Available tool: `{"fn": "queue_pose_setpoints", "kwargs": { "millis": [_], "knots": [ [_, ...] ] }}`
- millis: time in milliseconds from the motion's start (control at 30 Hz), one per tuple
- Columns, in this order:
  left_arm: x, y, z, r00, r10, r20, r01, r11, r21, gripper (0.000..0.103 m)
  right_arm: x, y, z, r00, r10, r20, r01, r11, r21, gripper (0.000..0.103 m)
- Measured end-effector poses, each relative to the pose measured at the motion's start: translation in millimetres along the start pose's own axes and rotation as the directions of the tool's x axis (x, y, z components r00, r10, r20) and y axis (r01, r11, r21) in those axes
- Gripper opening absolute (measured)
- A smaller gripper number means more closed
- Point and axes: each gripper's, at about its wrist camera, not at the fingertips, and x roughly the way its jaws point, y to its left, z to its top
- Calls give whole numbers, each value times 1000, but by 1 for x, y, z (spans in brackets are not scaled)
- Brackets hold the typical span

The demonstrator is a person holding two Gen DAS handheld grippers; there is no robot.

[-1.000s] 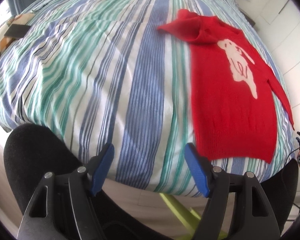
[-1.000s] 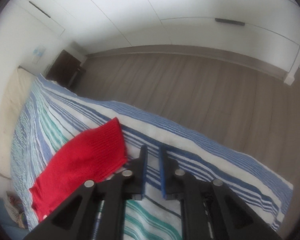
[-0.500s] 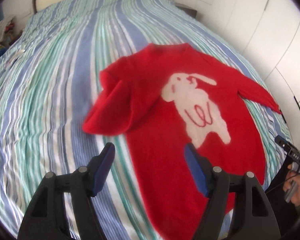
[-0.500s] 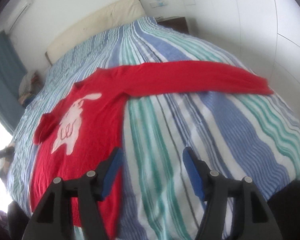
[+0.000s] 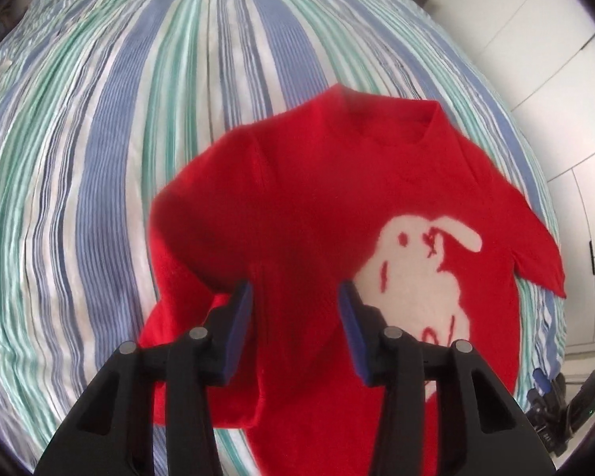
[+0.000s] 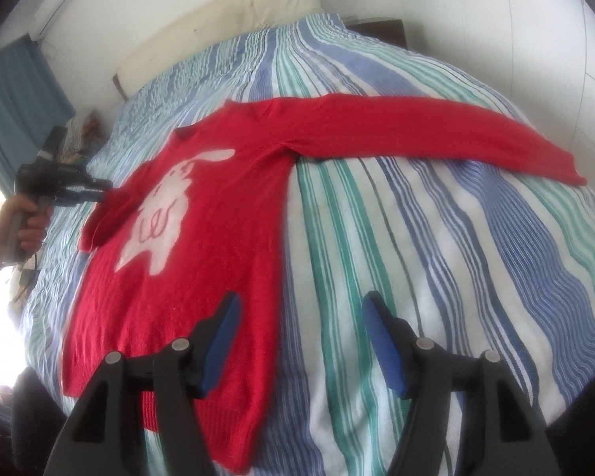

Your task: Fold small clothes

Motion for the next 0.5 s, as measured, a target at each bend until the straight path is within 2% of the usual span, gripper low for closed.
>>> {"fn": "queue_pose_setpoints", "kwargs": {
  "millis": [167,233,333,400,500],
  "knots": [
    [28,-3,6,993,73,-89,-69,997,44,49,7,1,-1,1000,7,-21,-7,1000,0,63],
    [39,0,5,987,111,-118,-107,993,41,56,7,4,-1,1000,5,-20,-5,1000,-13,63],
    [44,6,2,980,166,-108,-164,986,26,66,6,6,-1,1000,-1,-15,1,1000,-23,63],
    [39,11,1,981,171,-87,-172,985,-1,68,6,5,-1,1000,-2,-12,2,1000,-21,63],
    [28,20,1,991,112,-71,-115,993,-40,68,7,4,-1,1000,-5,-13,5,1000,-13,63]
  ]
}}
